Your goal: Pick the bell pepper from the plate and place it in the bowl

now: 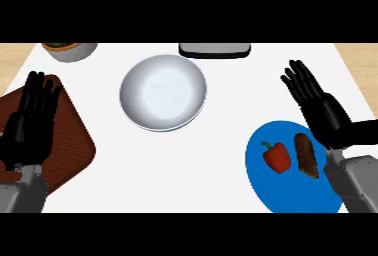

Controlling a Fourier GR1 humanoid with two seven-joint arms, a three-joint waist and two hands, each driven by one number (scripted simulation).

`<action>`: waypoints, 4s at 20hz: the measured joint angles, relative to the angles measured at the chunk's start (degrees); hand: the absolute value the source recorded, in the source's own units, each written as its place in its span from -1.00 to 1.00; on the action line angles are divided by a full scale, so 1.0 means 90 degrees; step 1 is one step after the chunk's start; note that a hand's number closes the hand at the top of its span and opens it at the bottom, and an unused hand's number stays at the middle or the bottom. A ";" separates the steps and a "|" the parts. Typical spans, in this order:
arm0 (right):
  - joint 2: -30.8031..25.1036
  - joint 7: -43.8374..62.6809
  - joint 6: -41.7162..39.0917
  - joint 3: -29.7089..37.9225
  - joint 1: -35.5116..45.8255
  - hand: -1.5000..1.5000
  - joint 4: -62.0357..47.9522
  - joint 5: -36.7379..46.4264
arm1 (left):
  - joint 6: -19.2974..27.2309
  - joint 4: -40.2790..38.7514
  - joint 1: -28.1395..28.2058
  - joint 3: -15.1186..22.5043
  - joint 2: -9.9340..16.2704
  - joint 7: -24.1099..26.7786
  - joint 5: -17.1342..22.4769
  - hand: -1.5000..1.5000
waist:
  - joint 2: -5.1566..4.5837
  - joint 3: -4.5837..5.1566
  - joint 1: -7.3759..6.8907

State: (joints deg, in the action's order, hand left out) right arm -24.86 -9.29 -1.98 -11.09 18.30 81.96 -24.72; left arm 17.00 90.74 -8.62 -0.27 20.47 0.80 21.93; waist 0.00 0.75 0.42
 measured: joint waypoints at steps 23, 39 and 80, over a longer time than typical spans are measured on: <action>-0.1899 0.2180 0.2907 -0.1029 -0.2707 -1.00 0.2391 0.5834 | -0.1159 -0.0197 0.0133 0.1851 -0.0701 -0.0625 -0.0161 0.00 | 0.0055 -0.0041 0.0136; -0.0773 0.7827 -0.0657 -0.2125 -0.0841 -1.00 0.3400 0.6778 | -0.1353 -0.0220 0.0002 0.1883 -0.0860 -0.0679 -0.0247 0.00 | -0.0003 -0.0068 -0.0134; 0.1084 0.6882 -0.1365 -0.1073 -0.1143 -1.00 0.0776 0.8628 | -0.1994 0.0069 0.0211 0.1168 -0.1441 -0.1111 -0.0874 0.00 | 0.0008 -0.0086 -0.0051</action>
State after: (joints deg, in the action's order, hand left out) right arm -15.10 52.65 -14.26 -20.75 8.01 88.95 52.93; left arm -0.95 91.35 -6.72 10.24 7.49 -9.20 14.07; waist 0.07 -0.02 -0.04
